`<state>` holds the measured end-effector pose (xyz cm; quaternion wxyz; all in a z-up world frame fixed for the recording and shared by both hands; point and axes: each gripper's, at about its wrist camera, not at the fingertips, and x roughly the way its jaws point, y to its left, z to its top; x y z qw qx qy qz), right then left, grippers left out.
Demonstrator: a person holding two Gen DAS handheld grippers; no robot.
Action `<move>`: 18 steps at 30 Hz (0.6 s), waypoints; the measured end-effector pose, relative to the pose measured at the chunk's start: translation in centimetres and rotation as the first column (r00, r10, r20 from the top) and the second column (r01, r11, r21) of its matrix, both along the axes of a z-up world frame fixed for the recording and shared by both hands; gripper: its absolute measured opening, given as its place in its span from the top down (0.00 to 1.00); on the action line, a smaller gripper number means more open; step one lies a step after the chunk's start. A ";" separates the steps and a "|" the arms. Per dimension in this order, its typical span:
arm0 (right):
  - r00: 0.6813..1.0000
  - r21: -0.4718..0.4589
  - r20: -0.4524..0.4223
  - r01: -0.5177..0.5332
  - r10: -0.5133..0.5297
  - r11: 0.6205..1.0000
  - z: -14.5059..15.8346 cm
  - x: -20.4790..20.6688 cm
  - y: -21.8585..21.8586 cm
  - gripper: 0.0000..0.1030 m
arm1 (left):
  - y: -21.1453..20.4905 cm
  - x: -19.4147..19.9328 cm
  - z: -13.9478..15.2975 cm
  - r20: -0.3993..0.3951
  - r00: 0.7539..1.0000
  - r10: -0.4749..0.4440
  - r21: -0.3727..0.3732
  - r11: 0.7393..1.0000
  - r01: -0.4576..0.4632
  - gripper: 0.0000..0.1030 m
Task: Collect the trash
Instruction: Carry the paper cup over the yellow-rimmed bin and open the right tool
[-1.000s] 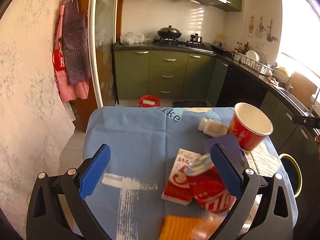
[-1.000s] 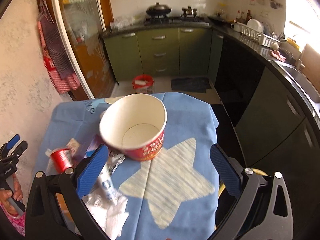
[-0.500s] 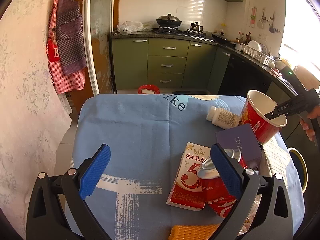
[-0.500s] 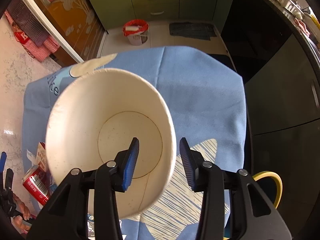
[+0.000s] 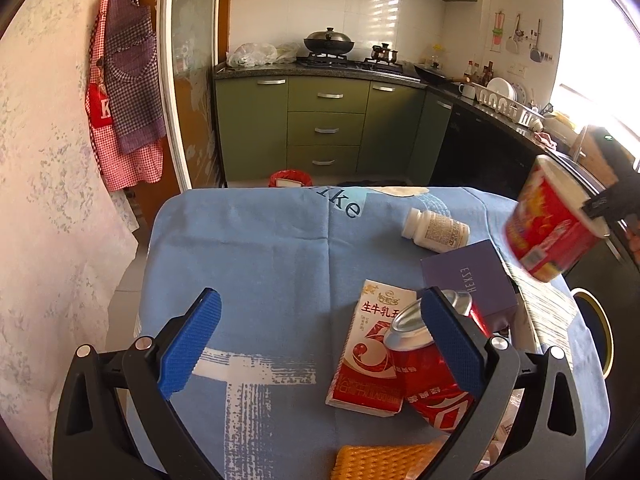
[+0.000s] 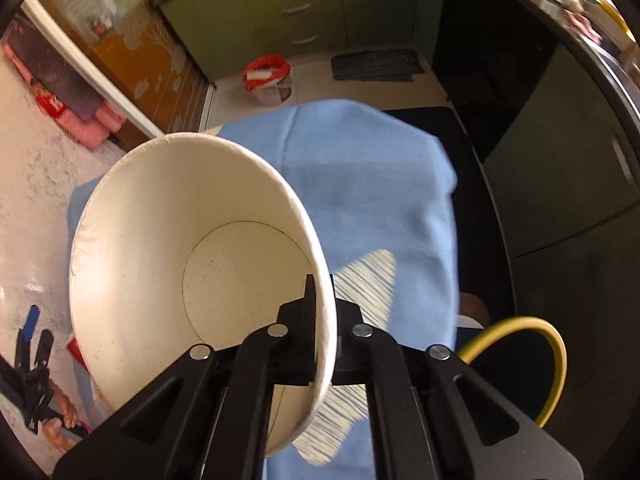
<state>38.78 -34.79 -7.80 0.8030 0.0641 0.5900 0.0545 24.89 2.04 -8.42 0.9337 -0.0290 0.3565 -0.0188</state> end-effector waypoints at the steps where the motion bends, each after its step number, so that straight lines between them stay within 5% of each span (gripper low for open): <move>1: 1.000 0.004 0.012 0.023 -0.023 1.000 0.7 -1.3 -1.5 0.97 | -0.1 -0.1 0.0 0.002 1.000 -0.005 -0.002 1.000 0.005 0.04; 6: 0.984 -0.016 0.007 0.180 -0.180 0.983 0.6 -7.6 -9.9 0.96 | -0.9 -0.5 0.3 0.008 1.000 -0.030 -0.005 1.000 0.030 0.04; 10: 0.938 -0.039 -0.035 0.345 -0.346 0.938 -2.4 -11.8 -17.3 0.96 | -1.7 -0.8 0.4 0.010 0.999 -0.043 0.003 0.999 0.043 0.04; 18: 0.863 -0.043 -0.118 0.489 -0.491 0.871 -9.8 -13.0 -23.1 0.89 | -2.7 -0.7 -0.1 -0.006 0.998 -0.064 0.016 0.998 0.064 0.04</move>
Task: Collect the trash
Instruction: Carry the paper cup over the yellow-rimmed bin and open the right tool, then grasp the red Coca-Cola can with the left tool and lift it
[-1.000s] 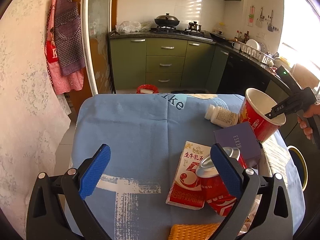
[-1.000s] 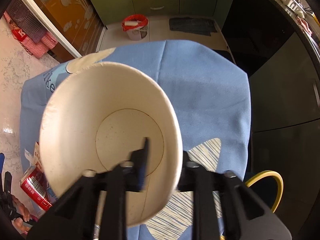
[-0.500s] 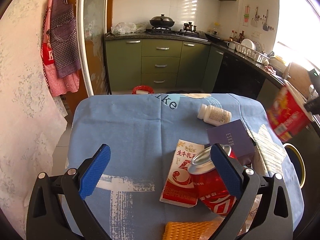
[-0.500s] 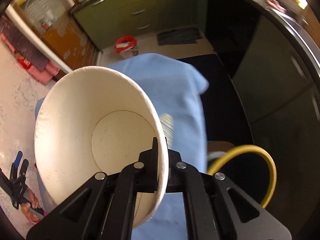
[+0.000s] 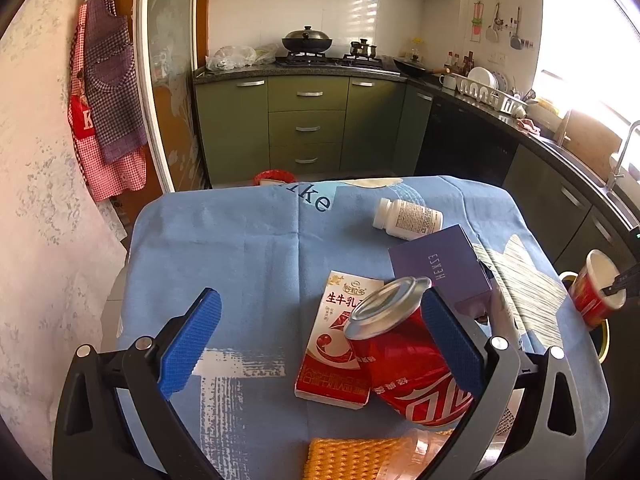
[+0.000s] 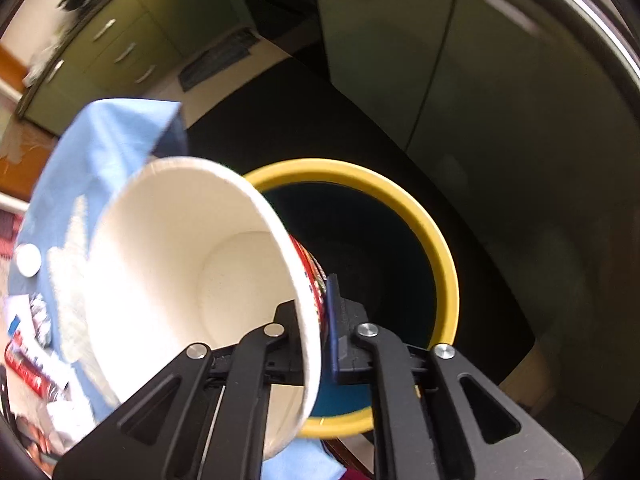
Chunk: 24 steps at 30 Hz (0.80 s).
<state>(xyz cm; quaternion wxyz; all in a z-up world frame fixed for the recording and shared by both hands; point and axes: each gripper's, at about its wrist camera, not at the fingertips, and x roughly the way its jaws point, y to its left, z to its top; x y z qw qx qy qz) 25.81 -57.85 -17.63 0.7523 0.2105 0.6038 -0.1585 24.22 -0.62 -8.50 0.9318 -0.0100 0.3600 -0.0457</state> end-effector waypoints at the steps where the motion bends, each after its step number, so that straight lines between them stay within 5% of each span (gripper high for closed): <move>1: 1.000 -0.002 -0.013 0.025 -0.025 1.000 -0.9 0.1 -0.6 0.84 | -0.1 0.0 -0.1 -0.003 1.000 -0.003 0.000 1.000 0.003 0.04; 7: 0.998 0.016 0.002 0.056 -0.056 0.998 -2.0 -0.6 -1.1 0.82 | -0.2 0.0 -0.1 -0.005 1.000 -0.017 -0.004 1.000 0.017 0.04; 16: 0.987 0.044 0.110 -0.123 0.118 0.991 1.4 -1.8 4.7 0.74 | -1.0 -0.6 0.6 -0.041 0.997 -0.068 -0.036 0.997 0.066 0.04; 24: 0.968 0.062 0.146 -0.217 0.206 0.974 2.7 -3.1 6.9 0.71 | -3.0 0.7 -0.3 -0.178 0.979 -0.103 -0.064 0.994 0.093 0.04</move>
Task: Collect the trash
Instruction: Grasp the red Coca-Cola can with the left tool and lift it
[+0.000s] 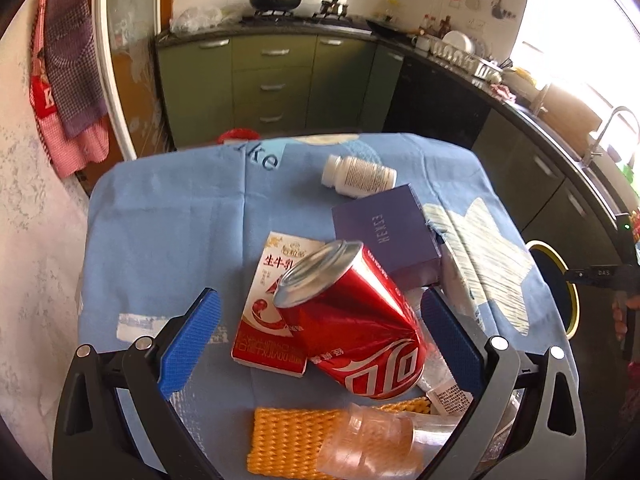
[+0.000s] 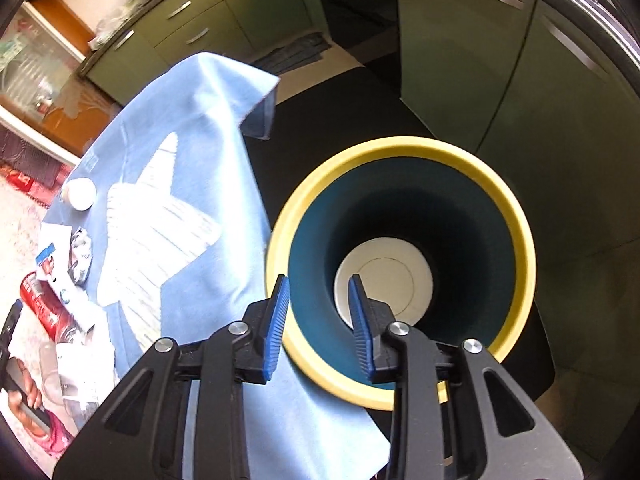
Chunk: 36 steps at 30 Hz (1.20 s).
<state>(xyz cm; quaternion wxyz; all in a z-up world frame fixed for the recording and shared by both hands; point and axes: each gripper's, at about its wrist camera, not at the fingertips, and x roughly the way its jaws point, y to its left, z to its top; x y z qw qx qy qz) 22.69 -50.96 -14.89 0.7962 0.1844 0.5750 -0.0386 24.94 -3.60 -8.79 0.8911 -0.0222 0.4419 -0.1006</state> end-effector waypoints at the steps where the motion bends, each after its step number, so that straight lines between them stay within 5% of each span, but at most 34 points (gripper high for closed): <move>1: 1.000 0.003 0.002 -0.006 0.006 1.000 0.0 -0.2 0.4 0.71 | -0.1 0.2 -0.3 -0.021 1.000 0.002 -0.015 1.000 -0.002 0.04; 9: 0.999 0.029 0.016 -0.052 0.052 0.998 -0.5 0.2 0.9 0.68 | -1.8 1.8 -2.8 -0.135 0.990 0.027 -0.036 0.999 -0.032 0.04; 16: 0.997 0.040 0.020 -0.077 0.076 0.996 -1.1 -0.2 0.7 0.66 | -3.2 2.7 -4.0 -0.157 0.987 0.025 0.002 1.000 -0.025 0.04; 20: 0.997 0.043 0.018 -0.077 0.077 0.996 -1.5 -0.1 0.8 0.66 | -3.8 2.8 -4.1 -0.129 0.991 0.032 0.054 0.998 -0.025 0.15; 28: 0.996 0.042 0.031 -0.085 0.084 0.995 -1.3 -0.1 1.0 0.66 | -3.7 2.0 -3.1 -0.098 0.995 0.013 0.056 0.998 -0.008 0.18; 36: 0.994 0.036 0.054 -0.101 0.099 0.994 -0.7 -0.6 1.6 0.66 | -4.0 0.0 0.9 -0.003 1.000 -0.016 0.056 0.998 0.016 0.19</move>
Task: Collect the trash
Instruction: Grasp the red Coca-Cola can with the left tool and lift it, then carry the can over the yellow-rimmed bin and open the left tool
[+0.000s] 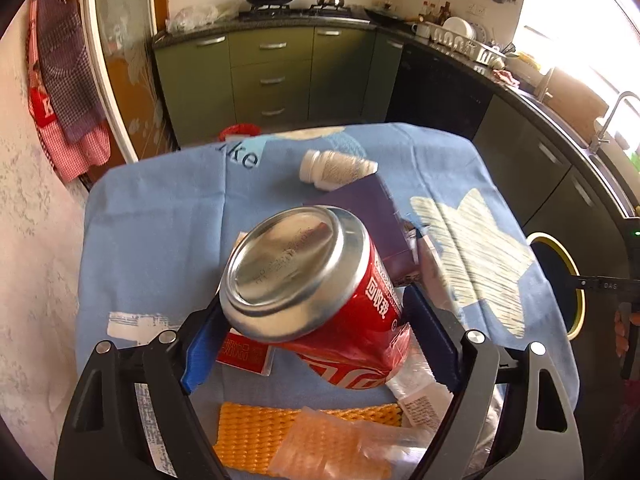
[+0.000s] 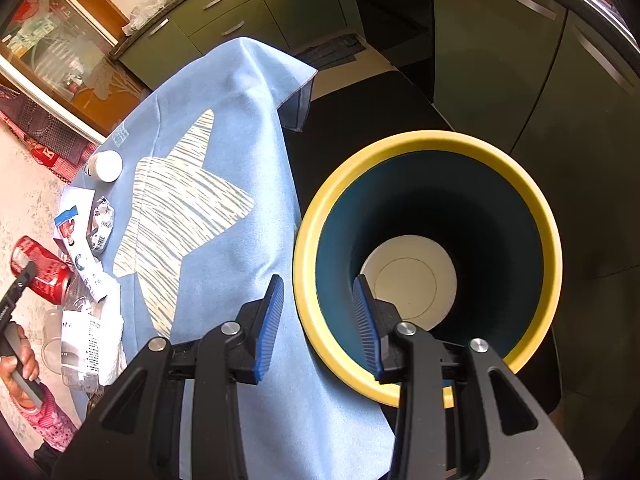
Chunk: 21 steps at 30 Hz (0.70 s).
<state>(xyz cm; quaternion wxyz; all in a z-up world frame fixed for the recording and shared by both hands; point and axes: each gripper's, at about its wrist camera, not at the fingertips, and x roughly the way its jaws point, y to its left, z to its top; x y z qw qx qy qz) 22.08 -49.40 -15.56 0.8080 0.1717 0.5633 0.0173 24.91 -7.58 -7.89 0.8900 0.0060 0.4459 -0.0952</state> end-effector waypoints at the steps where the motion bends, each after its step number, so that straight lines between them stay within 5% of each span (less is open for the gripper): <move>1: 1.000 0.001 0.003 0.002 -0.002 1.000 0.1 -0.1 -0.1 0.66 | -0.2 -0.3 0.5 0.010 1.000 -0.010 0.000 1.000 0.010 0.19; 11: 0.998 0.017 0.042 0.040 -0.041 0.999 0.6 -2.6 -2.4 0.66 | -5.6 -3.0 6.0 0.112 0.980 -0.166 -0.004 0.986 0.167 0.21; 21: 0.987 0.019 0.086 0.136 -0.137 0.991 1.1 -7.5 -6.9 0.66 | -17.7 -3.5 8.9 0.145 0.906 -0.398 0.002 0.915 0.402 0.23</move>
